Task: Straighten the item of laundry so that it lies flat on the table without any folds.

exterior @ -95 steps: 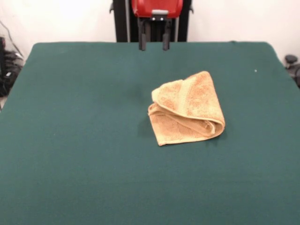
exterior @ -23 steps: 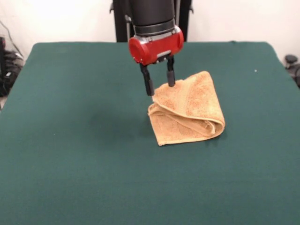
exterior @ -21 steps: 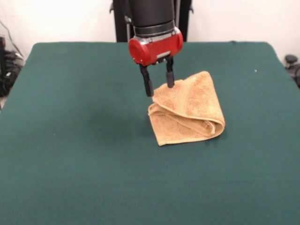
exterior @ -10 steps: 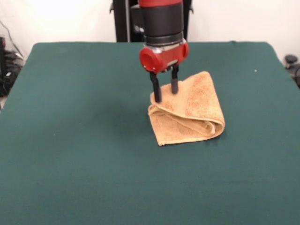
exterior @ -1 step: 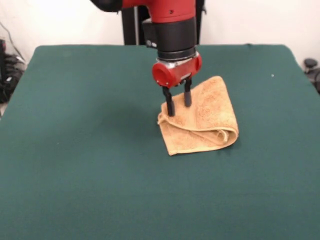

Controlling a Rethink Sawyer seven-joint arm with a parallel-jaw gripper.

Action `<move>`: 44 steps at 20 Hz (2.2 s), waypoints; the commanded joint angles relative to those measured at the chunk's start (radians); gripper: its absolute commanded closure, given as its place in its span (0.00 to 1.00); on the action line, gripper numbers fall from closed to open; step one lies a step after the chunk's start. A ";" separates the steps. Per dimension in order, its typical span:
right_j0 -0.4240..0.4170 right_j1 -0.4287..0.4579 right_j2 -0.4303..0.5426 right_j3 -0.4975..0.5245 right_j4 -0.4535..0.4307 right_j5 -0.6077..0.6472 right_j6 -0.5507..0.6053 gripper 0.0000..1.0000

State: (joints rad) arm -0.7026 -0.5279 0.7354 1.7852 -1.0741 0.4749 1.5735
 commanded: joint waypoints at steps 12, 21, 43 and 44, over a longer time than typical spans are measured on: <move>-0.089 -0.120 0.082 0.038 0.086 0.037 -0.185 0.00; -0.056 -0.041 0.058 0.008 0.058 0.029 -0.168 0.00; -0.172 0.055 0.183 0.000 0.170 0.124 -0.333 0.00; -0.171 0.057 0.183 -0.003 0.163 0.119 -0.331 0.00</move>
State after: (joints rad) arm -0.8959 -0.5085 0.8363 1.7857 -0.9270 0.4756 1.5735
